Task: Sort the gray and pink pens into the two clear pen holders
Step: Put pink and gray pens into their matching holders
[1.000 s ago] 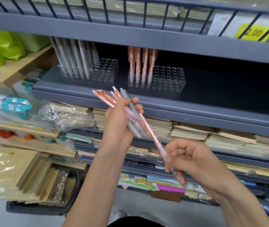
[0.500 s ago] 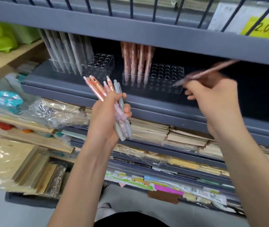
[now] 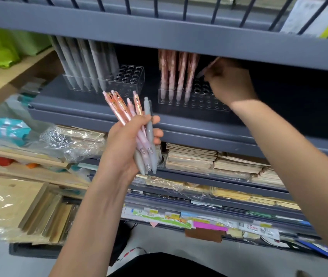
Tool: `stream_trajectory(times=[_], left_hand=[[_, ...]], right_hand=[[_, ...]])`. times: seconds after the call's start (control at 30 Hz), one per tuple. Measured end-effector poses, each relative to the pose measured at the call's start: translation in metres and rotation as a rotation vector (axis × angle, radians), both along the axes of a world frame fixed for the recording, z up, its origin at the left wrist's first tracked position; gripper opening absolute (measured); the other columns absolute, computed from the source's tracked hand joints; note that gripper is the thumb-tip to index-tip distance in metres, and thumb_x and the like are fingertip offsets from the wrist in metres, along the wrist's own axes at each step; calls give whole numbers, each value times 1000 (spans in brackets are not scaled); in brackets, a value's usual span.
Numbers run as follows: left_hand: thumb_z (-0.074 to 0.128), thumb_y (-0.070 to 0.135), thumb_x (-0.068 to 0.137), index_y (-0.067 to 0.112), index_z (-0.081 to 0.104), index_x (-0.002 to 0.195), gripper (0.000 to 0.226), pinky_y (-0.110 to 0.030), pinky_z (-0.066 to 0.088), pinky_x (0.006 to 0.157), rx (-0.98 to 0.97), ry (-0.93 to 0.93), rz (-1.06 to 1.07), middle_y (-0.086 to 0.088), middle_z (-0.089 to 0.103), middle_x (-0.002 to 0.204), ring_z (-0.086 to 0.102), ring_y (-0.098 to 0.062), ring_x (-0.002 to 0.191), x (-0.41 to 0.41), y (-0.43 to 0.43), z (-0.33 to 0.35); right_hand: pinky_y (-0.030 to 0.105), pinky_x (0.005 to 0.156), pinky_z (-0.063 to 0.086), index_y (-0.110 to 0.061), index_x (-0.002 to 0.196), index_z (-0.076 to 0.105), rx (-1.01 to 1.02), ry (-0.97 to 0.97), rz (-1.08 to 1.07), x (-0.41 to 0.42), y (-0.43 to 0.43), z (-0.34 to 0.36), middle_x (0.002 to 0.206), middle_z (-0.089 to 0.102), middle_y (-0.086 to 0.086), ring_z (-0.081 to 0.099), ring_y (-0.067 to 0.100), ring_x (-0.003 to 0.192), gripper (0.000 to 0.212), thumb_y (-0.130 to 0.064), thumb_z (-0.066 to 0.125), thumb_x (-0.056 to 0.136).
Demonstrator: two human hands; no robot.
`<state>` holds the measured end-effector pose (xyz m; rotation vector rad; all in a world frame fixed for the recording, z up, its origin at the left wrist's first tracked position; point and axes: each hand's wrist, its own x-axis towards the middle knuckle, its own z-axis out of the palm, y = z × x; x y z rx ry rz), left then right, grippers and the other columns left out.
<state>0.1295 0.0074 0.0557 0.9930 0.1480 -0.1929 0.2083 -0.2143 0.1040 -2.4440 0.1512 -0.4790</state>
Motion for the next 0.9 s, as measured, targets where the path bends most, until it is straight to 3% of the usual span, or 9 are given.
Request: stream_trajectory(times=[0.1,0.2,0.3,0.4,0.57,0.63,0.73,0.8,0.9], left_hand=[[62,8,93,-5,59,109,20,-23,53,53,7,-1,-6,-10,74,85,67,-17,62,3,9,0],[63,9,93,-4,57,111,23,-23,53,53,2,-6,-26,-10,75,87,67,-17,63,6,17,0],[63,9,92,0,58,105,16,-24,53,53,9,-10,-50,-10,75,88,67,-17,63,7,25,-2],[62,8,93,5,57,100,9,-24,54,55,17,-2,-57,-11,76,90,68,-17,64,7,30,-3],[61,8,94,2,56,103,12,-23,55,55,22,-2,-69,-10,76,88,68,-16,62,6,36,-2],[61,8,94,0,55,107,16,-23,55,55,30,-4,-68,-10,76,88,68,-16,62,6,40,-3],[61,8,94,-4,55,118,28,-22,54,55,42,-2,-66,-7,75,84,68,-15,62,7,43,-5],[61,10,94,-8,54,124,36,-22,54,55,55,5,-71,-6,74,80,68,-14,62,8,44,-6],[61,10,94,-4,55,118,28,-22,54,55,55,8,-79,-8,75,85,68,-14,62,8,45,-7]], right_hand=[[26,83,39,-25,119,60,-136,175,-5,14,-1,5,121,64,5,59,29,111,28,-35,43,99],[33,97,42,-28,132,52,-103,314,-23,28,-3,9,137,56,7,54,31,121,40,-42,44,95],[34,97,44,-32,119,59,-49,301,-34,30,-8,8,132,60,3,56,28,118,32,-41,45,92],[28,84,38,-30,125,56,-93,254,-27,28,-10,2,129,61,5,57,25,110,35,-45,47,95],[27,83,37,-30,130,53,-115,253,-17,31,-6,2,130,60,4,58,25,111,39,-47,49,95],[22,74,39,-35,116,61,-25,230,-66,27,-5,4,117,65,0,59,21,102,30,-47,52,90],[14,52,40,-32,73,69,192,130,-109,21,-4,3,75,70,-10,62,4,69,18,-41,55,77],[10,48,38,-33,61,70,285,62,-131,19,-5,1,77,74,-6,62,-2,59,25,-34,56,82],[14,50,41,-28,60,67,318,24,-128,19,-4,0,85,76,2,62,6,62,23,-27,62,82]])
